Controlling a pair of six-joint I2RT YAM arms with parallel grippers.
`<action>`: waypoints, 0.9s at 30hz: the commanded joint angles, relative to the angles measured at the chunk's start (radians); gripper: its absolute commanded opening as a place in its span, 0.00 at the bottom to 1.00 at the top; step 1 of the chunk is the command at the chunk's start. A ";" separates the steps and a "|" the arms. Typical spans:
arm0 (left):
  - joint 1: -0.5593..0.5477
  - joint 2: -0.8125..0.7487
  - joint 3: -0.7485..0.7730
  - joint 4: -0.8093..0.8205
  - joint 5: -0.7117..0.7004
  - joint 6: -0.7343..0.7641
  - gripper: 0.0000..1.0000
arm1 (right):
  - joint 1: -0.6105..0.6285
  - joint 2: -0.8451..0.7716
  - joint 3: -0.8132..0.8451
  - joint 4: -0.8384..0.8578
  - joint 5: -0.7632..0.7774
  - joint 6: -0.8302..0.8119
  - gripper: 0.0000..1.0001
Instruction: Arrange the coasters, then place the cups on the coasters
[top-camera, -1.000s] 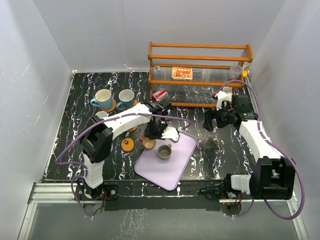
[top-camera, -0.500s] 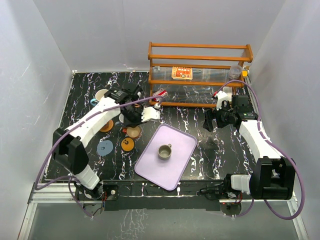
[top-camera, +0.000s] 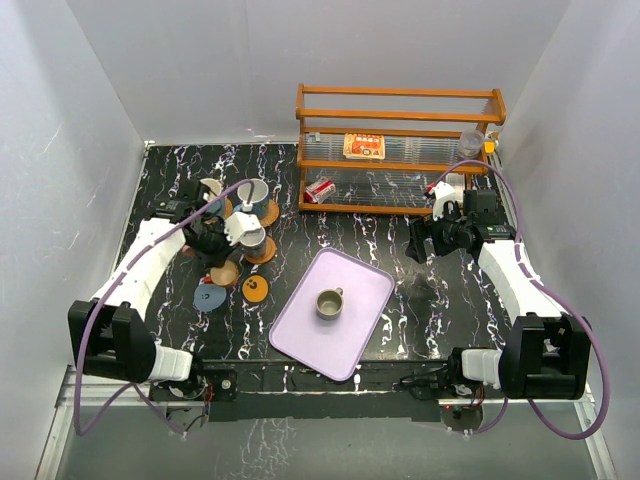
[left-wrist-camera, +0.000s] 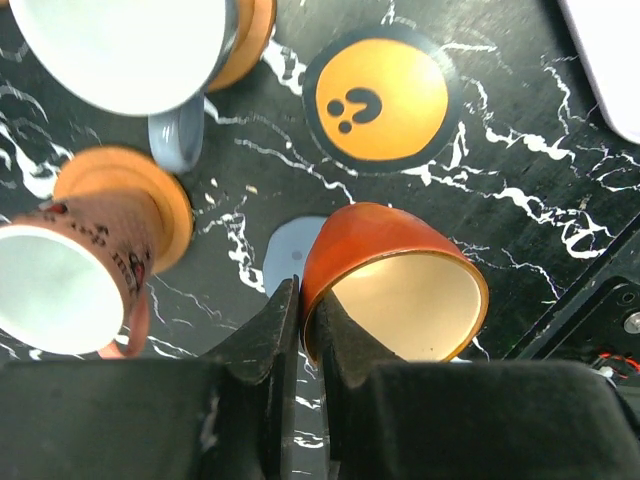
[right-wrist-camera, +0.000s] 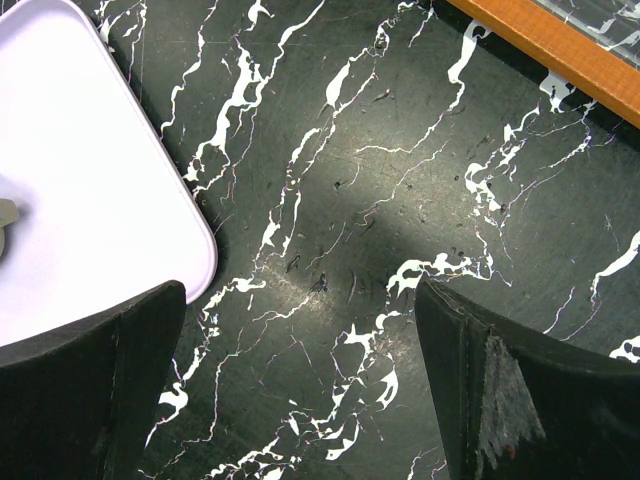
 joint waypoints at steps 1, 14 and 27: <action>0.124 -0.021 -0.041 0.021 0.093 0.028 0.00 | -0.006 -0.009 0.010 0.034 -0.008 -0.009 0.98; 0.344 0.117 -0.071 0.006 0.164 0.079 0.00 | -0.006 -0.005 0.010 0.034 -0.001 -0.012 0.98; 0.390 0.136 -0.127 0.016 0.137 0.071 0.00 | -0.005 0.000 0.010 0.035 0.007 -0.012 0.98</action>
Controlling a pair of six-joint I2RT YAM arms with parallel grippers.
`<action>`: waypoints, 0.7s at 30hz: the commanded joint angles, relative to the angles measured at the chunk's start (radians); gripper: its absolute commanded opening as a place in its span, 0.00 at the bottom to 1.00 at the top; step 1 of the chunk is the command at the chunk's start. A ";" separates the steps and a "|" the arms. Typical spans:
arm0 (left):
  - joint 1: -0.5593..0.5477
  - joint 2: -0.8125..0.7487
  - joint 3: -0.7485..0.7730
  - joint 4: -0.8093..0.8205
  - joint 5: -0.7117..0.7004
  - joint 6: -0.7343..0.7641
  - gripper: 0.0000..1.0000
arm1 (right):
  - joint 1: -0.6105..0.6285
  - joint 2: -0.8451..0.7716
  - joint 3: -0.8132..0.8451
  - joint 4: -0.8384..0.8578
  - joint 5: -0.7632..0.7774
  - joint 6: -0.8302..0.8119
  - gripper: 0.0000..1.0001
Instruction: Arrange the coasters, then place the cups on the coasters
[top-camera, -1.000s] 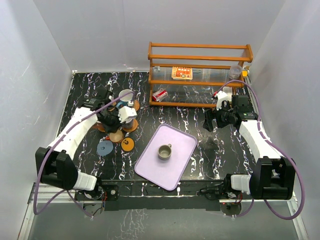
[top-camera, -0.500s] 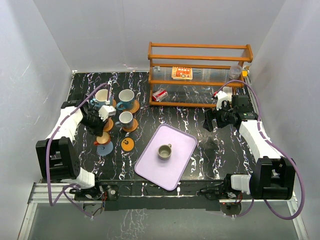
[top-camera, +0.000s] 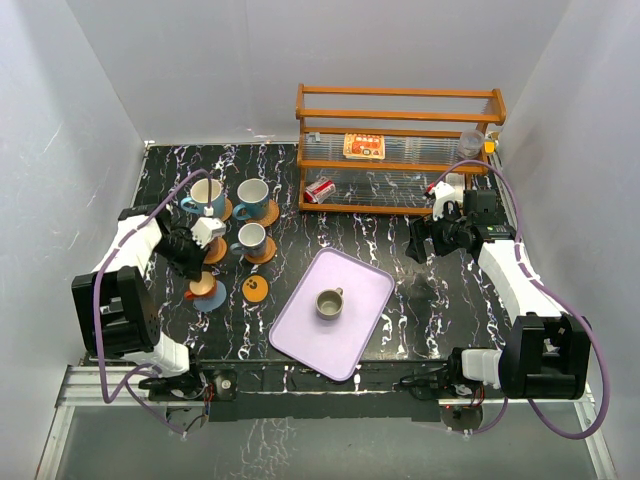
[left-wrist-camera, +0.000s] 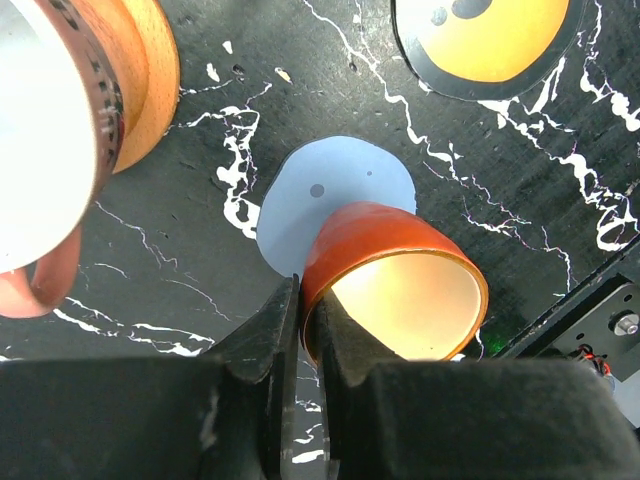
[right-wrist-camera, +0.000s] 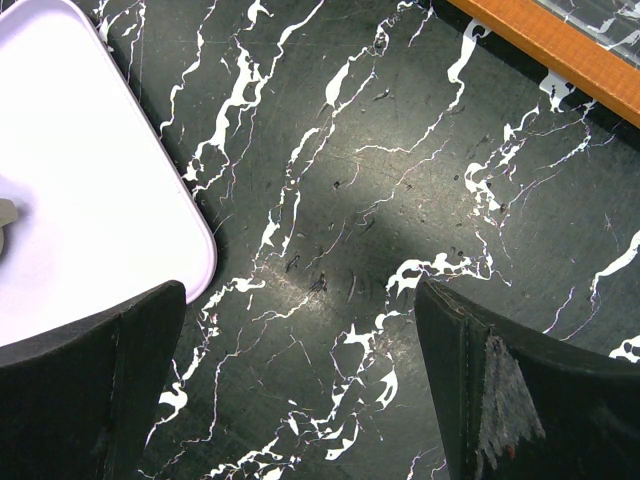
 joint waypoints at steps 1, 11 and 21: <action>0.011 -0.006 -0.028 -0.008 0.030 0.007 0.00 | -0.005 -0.001 0.010 0.035 0.006 -0.012 0.98; 0.016 0.030 -0.022 0.015 -0.006 0.005 0.00 | -0.006 -0.005 0.009 0.036 0.011 -0.012 0.98; 0.017 0.029 -0.026 0.030 -0.026 0.003 0.01 | -0.006 0.001 0.012 0.036 0.010 -0.011 0.98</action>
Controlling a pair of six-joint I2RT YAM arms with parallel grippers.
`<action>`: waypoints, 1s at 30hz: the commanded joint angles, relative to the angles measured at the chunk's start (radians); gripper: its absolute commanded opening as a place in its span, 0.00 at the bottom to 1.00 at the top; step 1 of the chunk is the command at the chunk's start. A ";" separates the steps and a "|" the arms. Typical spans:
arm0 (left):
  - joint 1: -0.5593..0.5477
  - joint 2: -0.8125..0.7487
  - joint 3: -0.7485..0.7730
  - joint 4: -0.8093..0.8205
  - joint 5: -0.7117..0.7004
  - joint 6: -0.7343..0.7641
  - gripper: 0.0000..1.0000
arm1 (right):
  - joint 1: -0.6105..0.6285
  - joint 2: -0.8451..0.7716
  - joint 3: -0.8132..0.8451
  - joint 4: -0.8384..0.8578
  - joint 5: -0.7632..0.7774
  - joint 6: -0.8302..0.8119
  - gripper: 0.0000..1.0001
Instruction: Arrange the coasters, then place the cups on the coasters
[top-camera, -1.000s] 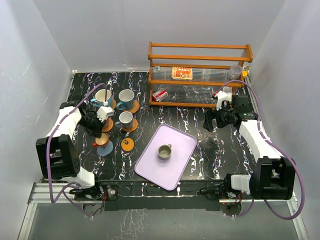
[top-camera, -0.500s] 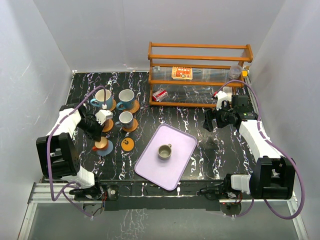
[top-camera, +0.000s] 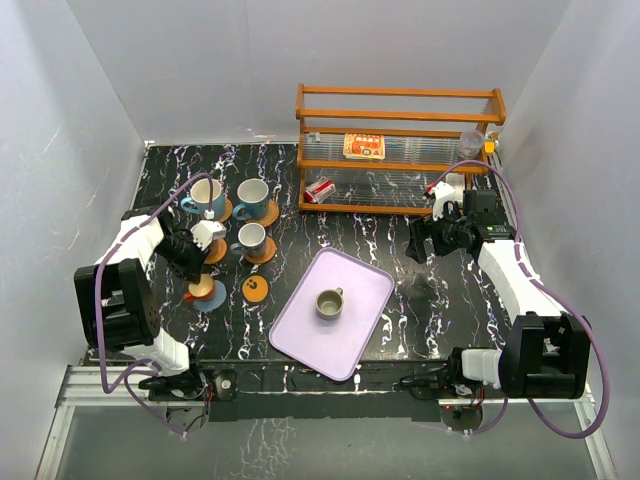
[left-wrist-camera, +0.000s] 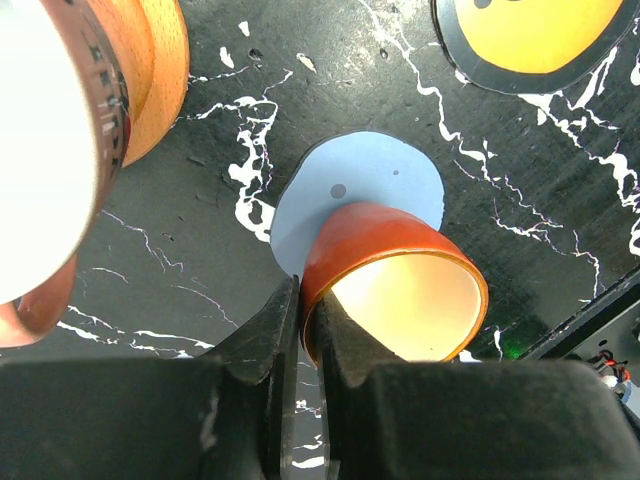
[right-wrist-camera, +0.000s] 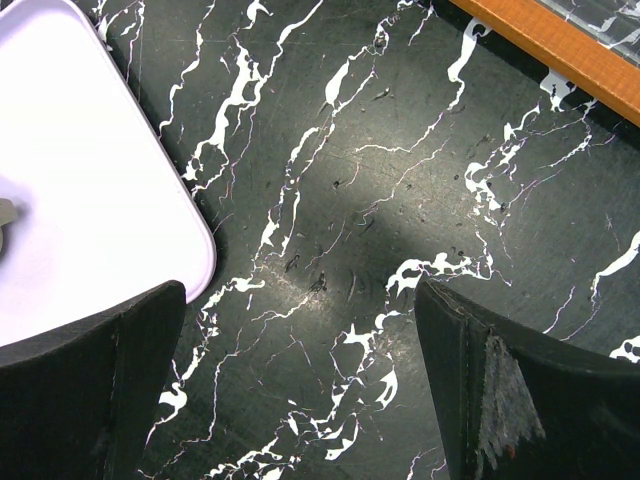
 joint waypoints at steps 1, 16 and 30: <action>0.009 -0.016 -0.002 -0.018 0.010 0.007 0.01 | -0.005 -0.002 0.011 0.036 0.009 -0.011 0.98; 0.009 -0.023 -0.025 -0.010 -0.013 0.015 0.10 | -0.006 -0.010 0.009 0.037 0.011 -0.011 0.98; 0.010 -0.016 -0.025 -0.009 -0.030 0.021 0.17 | -0.006 -0.010 0.008 0.036 0.015 -0.010 0.98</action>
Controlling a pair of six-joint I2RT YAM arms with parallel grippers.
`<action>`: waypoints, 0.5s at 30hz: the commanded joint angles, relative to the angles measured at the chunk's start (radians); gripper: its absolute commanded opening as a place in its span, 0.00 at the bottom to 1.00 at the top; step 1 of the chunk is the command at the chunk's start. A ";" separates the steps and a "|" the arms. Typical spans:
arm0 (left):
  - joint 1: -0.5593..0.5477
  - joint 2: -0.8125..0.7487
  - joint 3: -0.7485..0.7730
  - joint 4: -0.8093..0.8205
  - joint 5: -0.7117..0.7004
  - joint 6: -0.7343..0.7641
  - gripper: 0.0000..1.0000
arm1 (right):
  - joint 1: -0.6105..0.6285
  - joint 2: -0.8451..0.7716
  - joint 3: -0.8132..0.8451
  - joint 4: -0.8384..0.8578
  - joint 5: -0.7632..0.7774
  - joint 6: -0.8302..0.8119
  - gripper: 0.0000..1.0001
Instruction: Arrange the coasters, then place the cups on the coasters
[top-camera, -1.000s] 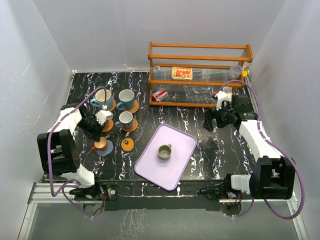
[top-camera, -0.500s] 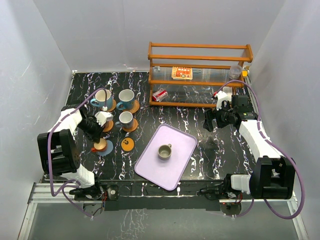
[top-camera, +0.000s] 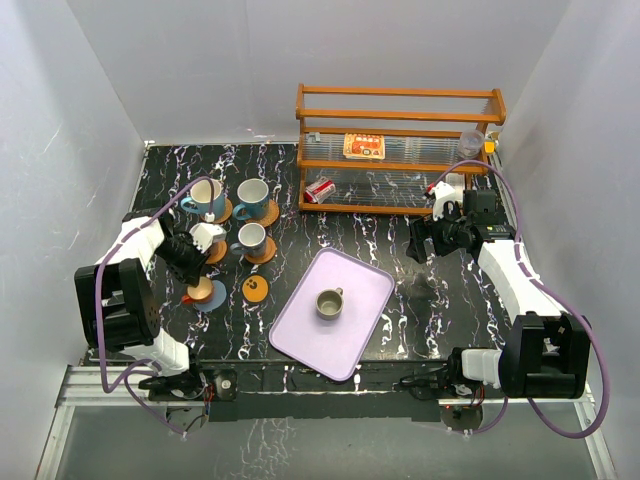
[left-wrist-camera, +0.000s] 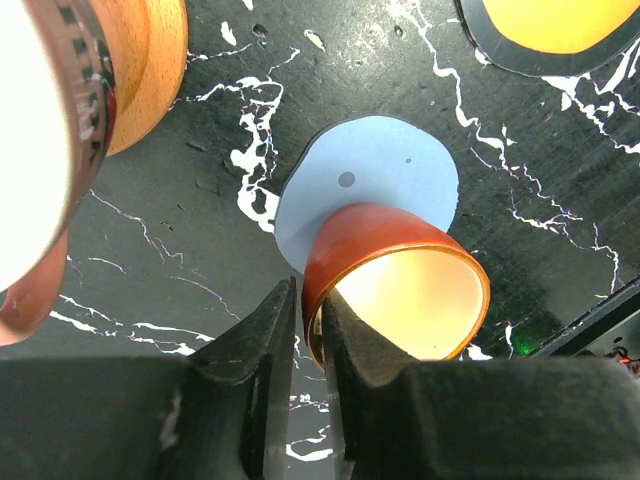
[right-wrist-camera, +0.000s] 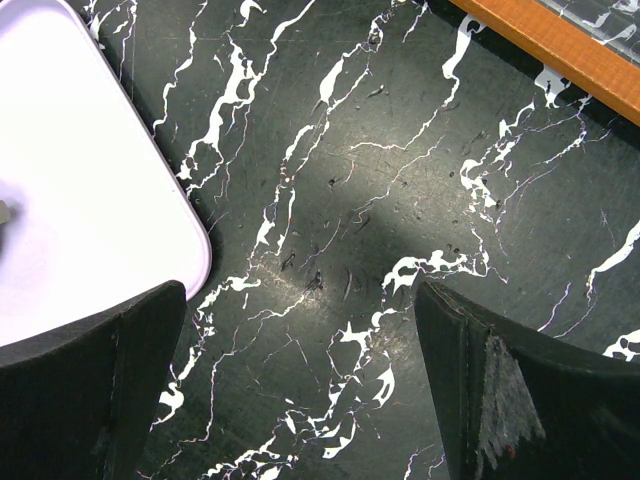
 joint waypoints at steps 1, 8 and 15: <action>0.009 -0.016 -0.005 -0.023 0.007 0.016 0.17 | -0.005 -0.011 0.008 0.037 0.004 -0.009 0.98; 0.009 -0.023 0.003 -0.029 0.010 0.016 0.23 | -0.006 -0.012 0.006 0.038 0.004 -0.009 0.98; 0.010 -0.075 0.025 -0.033 0.015 0.017 0.34 | -0.005 -0.012 0.008 0.037 0.005 -0.009 0.98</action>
